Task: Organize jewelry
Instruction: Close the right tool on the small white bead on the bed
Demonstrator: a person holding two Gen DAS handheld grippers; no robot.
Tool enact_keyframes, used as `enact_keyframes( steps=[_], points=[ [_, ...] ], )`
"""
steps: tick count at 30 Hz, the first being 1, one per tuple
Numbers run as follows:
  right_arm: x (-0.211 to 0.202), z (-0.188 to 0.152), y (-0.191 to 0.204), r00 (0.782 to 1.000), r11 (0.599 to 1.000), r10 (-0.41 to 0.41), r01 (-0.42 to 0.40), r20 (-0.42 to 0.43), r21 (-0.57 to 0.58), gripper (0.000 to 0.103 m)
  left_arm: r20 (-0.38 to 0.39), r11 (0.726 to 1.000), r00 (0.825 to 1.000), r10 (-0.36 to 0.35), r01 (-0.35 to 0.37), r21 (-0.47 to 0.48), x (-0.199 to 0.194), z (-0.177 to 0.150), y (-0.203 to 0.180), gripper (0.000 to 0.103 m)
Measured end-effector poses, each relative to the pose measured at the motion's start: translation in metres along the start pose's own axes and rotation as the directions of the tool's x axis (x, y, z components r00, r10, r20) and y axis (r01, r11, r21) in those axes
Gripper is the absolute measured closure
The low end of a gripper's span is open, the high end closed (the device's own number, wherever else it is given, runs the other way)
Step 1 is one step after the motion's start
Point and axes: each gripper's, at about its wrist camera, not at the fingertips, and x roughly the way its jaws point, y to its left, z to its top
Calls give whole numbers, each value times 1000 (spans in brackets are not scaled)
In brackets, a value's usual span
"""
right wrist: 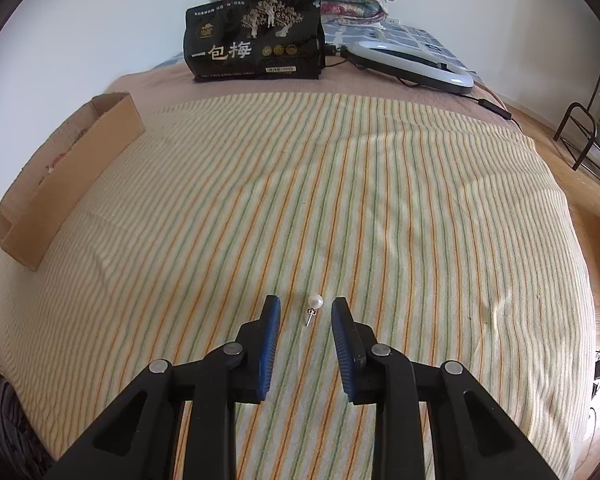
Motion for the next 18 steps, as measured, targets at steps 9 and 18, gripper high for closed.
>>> enact_keyframes(
  steps=[9, 18],
  points=[
    [10, 1, -1, 1000, 1000, -5, 5, -23, -3, 83, 1, 1000, 1000, -1, 1, 0, -2, 0, 0, 26],
    [15, 2, -1, 1000, 1000, -8, 8, -29, -9, 97, -2, 1000, 1000, 0, 0, -5, -2, -1, 1, 26]
  ],
)
